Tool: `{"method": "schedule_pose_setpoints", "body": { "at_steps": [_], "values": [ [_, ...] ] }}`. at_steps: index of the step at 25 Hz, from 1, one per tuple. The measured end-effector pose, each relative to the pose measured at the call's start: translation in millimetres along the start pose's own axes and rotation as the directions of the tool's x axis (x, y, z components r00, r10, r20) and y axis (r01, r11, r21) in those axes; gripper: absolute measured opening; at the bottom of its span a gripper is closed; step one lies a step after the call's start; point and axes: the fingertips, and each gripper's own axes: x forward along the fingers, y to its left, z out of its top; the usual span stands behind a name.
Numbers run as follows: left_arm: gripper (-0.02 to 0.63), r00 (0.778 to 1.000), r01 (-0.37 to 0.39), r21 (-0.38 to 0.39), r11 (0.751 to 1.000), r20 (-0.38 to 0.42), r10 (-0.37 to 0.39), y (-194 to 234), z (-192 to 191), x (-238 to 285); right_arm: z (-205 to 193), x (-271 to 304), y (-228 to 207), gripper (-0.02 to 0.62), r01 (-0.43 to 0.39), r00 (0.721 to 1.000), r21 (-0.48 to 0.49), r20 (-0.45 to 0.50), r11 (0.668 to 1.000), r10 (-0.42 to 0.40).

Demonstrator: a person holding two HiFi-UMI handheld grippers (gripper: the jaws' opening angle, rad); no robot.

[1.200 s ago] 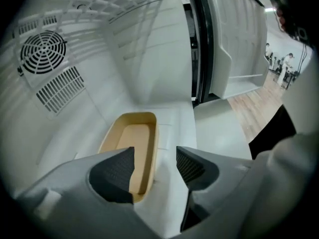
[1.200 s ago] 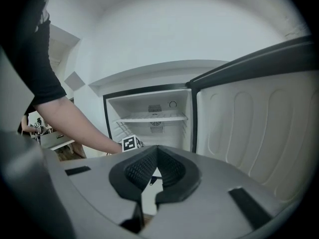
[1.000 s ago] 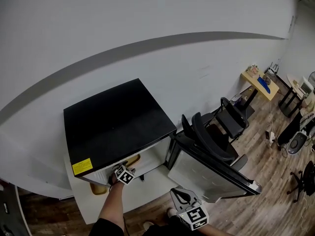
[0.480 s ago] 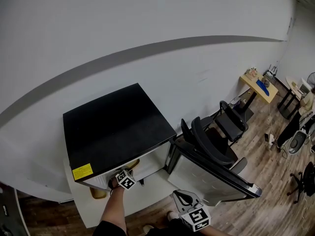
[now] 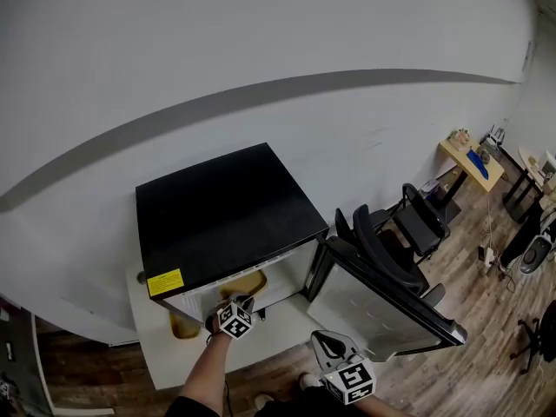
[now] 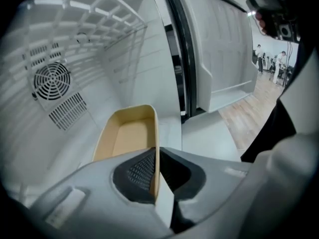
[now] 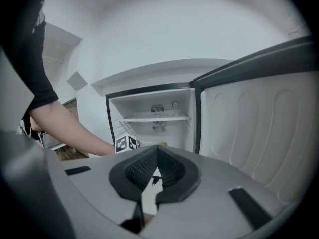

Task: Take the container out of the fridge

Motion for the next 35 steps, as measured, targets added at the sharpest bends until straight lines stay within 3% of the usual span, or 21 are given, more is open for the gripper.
{"method": "schedule_pose_setpoints", "body": {
  "at_steps": [10, 14, 16, 18, 24, 28, 35],
  "values": [
    [0.026, 0.980, 0.013, -0.107, 0.994, 0.198, 0.008, -78.3, 26.2, -99.9, -9.4, -16.1, 21.4, -0.003, -0.036, 0.999, 0.005, 0.019, 0.999, 0.036],
    [0.028, 0.958, 0.028, -0.205, 0.978, 0.284, 0.032, -106.1, 35.2, -151.4, -11.6, -15.5, 20.9, -0.003, -0.037, 0.999, 0.002, 0.023, 0.999, 0.036],
    [0.028, 0.936, 0.063, -0.303, 0.951, 0.347, 0.049, -114.8, 40.5, -178.3, -11.3, -14.3, 13.7, -0.003, -0.027, 0.999, 0.020, 0.023, 0.999, 0.027],
    [0.026, 0.910, 0.090, -0.410, 0.908, 0.404, 0.092, -118.4, 43.6, -205.9, -11.9, -12.6, 8.8, -0.003, -0.023, 1.000, 0.016, 0.014, 1.000, 0.023],
    [0.028, 0.851, 0.046, -0.632, 0.774, 0.430, 0.301, -115.6, 23.8, -278.2, -10.1, -8.3, 28.7, -0.003, -0.061, 0.998, -0.011, 0.009, 0.998, 0.061],
    [0.028, 0.802, -0.038, -0.690, 0.723, 0.411, 0.434, -108.0, 13.2, -321.0, -7.6, -4.4, 55.5, -0.004, -0.121, 0.993, -0.039, 0.005, 0.992, 0.122],
    [0.026, 0.737, -0.127, -0.752, 0.647, 0.365, 0.569, -97.7, -8.4, -369.3, 2.9, 10.0, 82.6, -0.003, -0.182, 0.983, -0.058, 0.019, 0.982, 0.183]
  ]
}}
